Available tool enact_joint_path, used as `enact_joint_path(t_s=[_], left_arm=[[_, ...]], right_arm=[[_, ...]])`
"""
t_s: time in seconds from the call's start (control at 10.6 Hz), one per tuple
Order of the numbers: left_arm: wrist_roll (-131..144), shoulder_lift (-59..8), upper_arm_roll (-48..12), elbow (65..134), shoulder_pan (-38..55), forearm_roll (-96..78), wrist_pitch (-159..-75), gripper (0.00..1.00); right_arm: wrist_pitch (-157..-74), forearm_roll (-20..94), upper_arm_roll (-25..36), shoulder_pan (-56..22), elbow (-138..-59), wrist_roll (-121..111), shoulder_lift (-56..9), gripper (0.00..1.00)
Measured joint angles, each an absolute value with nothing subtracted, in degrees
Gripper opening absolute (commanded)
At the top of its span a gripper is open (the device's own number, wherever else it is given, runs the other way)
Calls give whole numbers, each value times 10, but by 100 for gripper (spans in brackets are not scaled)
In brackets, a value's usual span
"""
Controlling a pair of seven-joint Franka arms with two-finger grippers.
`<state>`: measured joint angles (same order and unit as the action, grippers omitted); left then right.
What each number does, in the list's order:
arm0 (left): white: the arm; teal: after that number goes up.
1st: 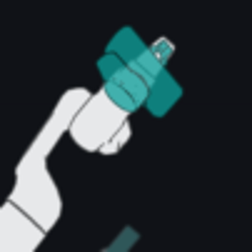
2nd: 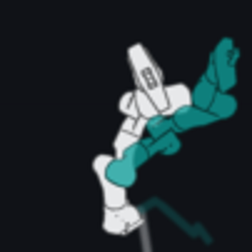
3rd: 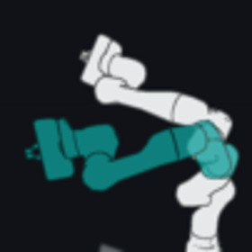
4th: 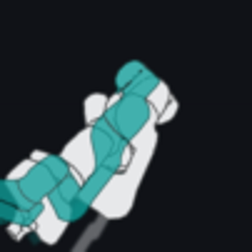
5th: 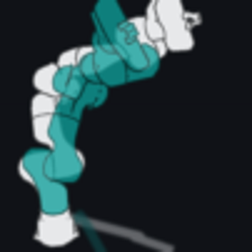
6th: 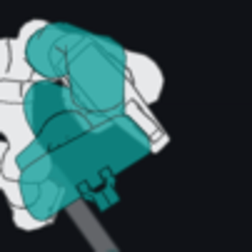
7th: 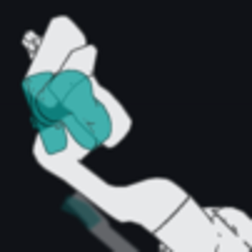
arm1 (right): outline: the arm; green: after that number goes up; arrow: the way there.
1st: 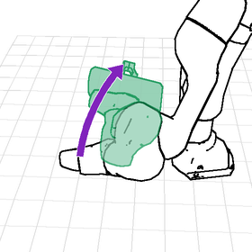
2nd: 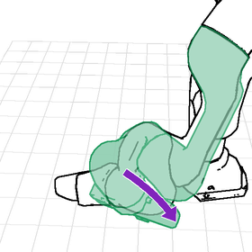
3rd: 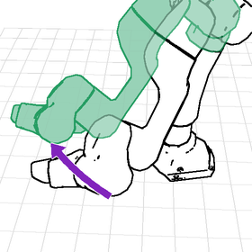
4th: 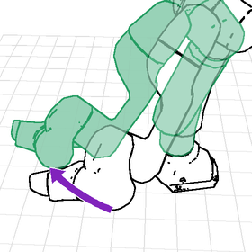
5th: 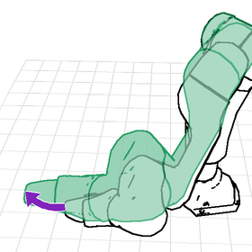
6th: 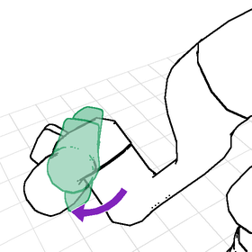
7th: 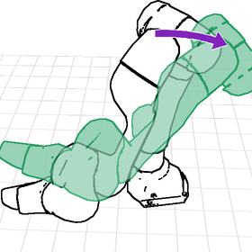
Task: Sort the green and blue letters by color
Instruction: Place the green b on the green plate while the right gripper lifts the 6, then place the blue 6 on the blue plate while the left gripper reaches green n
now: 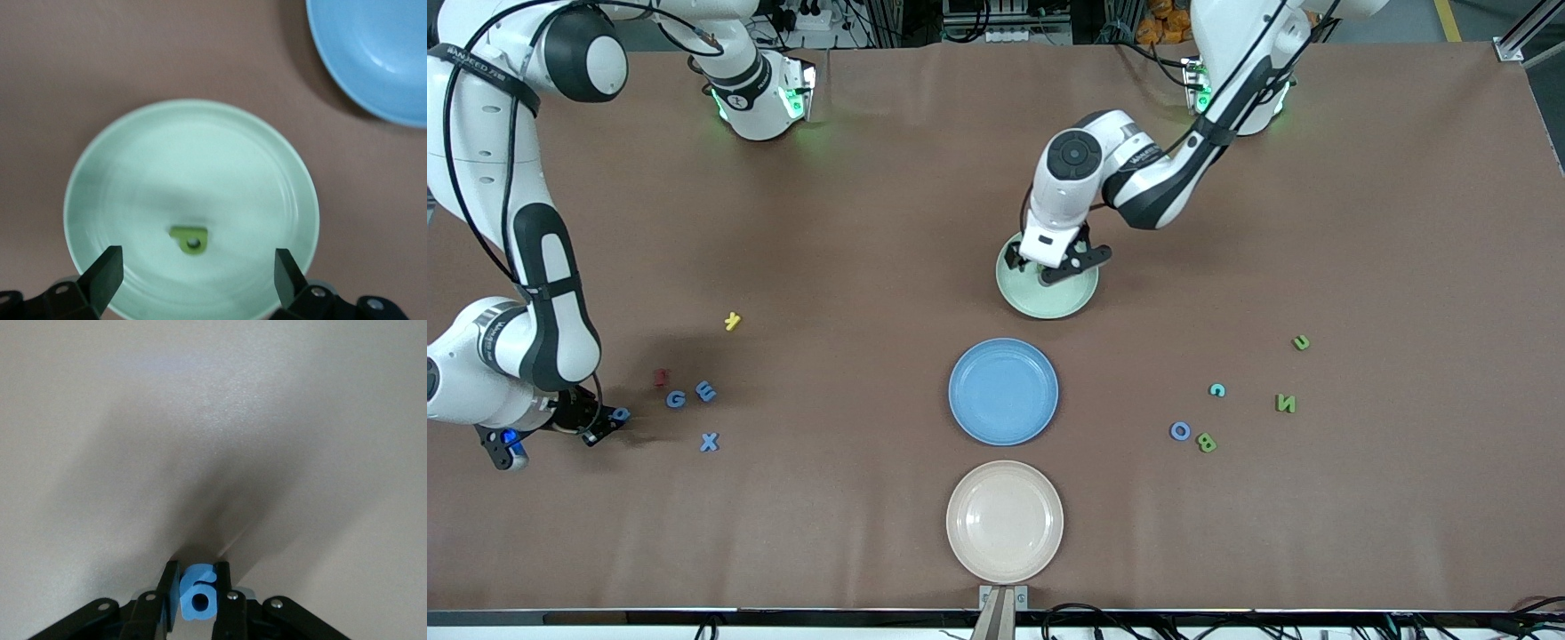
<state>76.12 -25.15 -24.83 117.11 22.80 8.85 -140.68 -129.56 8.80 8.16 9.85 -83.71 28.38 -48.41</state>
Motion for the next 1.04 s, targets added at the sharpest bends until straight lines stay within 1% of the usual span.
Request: enact_joint_path(t_s=[0.19,0.28,0.66,1.04], left_arm=[[761,-252,-242,1170,184,132,-1404,100],[761,-252,-242,1170,161,147,-1403,100],[754,-252,-241,1174,104,197,-1399,100],[660,-252,-241,1185,31,205,-1397,100]], right_arm=[[-1294,88,81,97,-833,231,-484,3],[-1275,88,81,96,-821,209,-484,5],[-1157,88,80,91,-743,138,-482,3],[-1093,75,78,37,-692,113,-482,3]])
